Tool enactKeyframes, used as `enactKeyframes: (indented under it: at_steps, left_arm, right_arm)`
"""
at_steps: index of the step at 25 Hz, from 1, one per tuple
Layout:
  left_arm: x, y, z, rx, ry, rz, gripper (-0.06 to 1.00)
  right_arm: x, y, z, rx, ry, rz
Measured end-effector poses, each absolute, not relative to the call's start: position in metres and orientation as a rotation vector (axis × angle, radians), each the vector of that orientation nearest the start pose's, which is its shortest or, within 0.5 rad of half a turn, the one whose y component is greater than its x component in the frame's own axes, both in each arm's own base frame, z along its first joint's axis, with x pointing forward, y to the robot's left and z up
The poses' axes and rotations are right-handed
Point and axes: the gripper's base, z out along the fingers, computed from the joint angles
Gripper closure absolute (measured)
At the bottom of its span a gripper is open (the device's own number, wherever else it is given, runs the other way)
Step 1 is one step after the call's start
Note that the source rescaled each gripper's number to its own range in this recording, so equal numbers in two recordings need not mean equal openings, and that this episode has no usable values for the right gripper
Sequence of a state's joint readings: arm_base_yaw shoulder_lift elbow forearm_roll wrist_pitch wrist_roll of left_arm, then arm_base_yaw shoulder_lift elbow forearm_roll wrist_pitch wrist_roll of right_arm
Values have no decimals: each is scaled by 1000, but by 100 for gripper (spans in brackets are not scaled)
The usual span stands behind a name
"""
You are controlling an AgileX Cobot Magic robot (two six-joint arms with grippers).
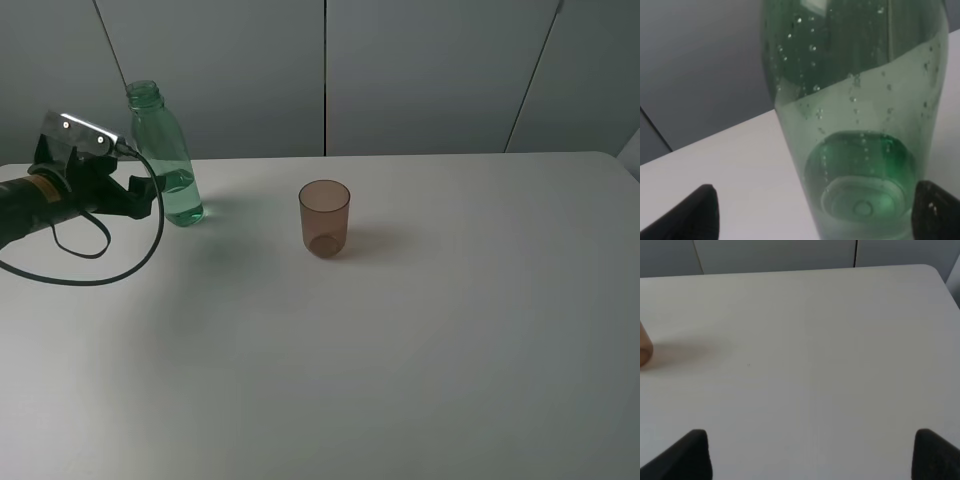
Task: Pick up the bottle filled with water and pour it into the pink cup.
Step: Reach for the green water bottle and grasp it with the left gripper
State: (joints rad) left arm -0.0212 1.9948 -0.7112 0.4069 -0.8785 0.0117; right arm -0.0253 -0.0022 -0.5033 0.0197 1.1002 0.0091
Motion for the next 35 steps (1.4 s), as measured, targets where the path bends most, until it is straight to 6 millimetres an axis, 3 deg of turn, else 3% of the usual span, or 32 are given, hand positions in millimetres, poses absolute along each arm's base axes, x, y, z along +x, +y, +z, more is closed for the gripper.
enactKeyframes:
  at_steps: [10,26,35]
  left_arm:
    - [348,-39,100,526,1837,-150,-1]
    - [374,-51,89,526,1816,-184,-1]
    - [378,-56,88,450,1828,-177,-1]
  right_arm:
    - [-7,2,275,34,2078,14]
    - [-7,2,275,34,2078,14]
    - [-7,2,275,34,2078,14]
